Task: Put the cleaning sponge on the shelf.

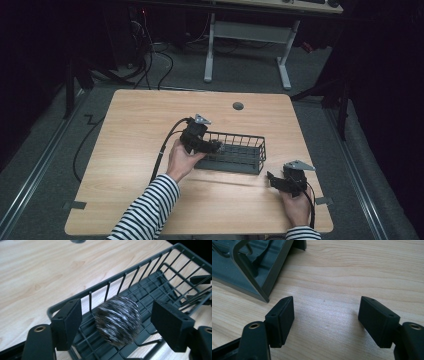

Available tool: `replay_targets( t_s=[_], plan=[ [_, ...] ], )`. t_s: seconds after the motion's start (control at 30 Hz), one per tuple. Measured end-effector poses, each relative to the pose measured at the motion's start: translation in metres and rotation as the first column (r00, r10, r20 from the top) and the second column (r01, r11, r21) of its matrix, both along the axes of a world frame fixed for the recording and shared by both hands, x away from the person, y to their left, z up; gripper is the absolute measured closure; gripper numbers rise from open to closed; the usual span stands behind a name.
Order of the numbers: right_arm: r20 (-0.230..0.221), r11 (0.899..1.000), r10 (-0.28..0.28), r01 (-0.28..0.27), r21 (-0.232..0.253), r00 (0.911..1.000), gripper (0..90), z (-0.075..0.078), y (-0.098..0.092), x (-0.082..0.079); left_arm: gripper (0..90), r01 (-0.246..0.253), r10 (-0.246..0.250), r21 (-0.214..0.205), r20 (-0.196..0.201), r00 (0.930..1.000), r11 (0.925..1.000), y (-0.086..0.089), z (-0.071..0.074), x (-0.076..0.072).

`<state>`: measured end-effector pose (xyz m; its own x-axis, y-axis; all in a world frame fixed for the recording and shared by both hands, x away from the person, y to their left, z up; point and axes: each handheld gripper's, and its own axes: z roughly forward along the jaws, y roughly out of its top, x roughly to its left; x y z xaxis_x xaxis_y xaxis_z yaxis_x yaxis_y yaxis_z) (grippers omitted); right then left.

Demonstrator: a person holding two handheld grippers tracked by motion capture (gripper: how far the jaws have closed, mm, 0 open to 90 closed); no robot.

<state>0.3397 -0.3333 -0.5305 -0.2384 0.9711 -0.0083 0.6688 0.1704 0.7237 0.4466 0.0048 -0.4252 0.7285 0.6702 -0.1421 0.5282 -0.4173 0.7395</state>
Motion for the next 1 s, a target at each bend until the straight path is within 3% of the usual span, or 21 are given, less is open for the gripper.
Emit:
replay_targets(
  t_s=[0.57,1.0],
  plan=[
    [0.001,1.000,-0.001,0.001,-0.003,1.0000,29.0,0.000,0.000,0.000,27.5,-0.021,0.024,-0.049,0.050,0.9985,0.9986,0.031,0.024,-0.014],
    [0.000,1.000,-0.001,0.001,-0.002,1.0000,29.0,0.000,0.000,0.000,27.8,-0.038,0.043,-0.062,0.072,0.9965,0.9973,0.053,0.034,-0.023]
  ],
)
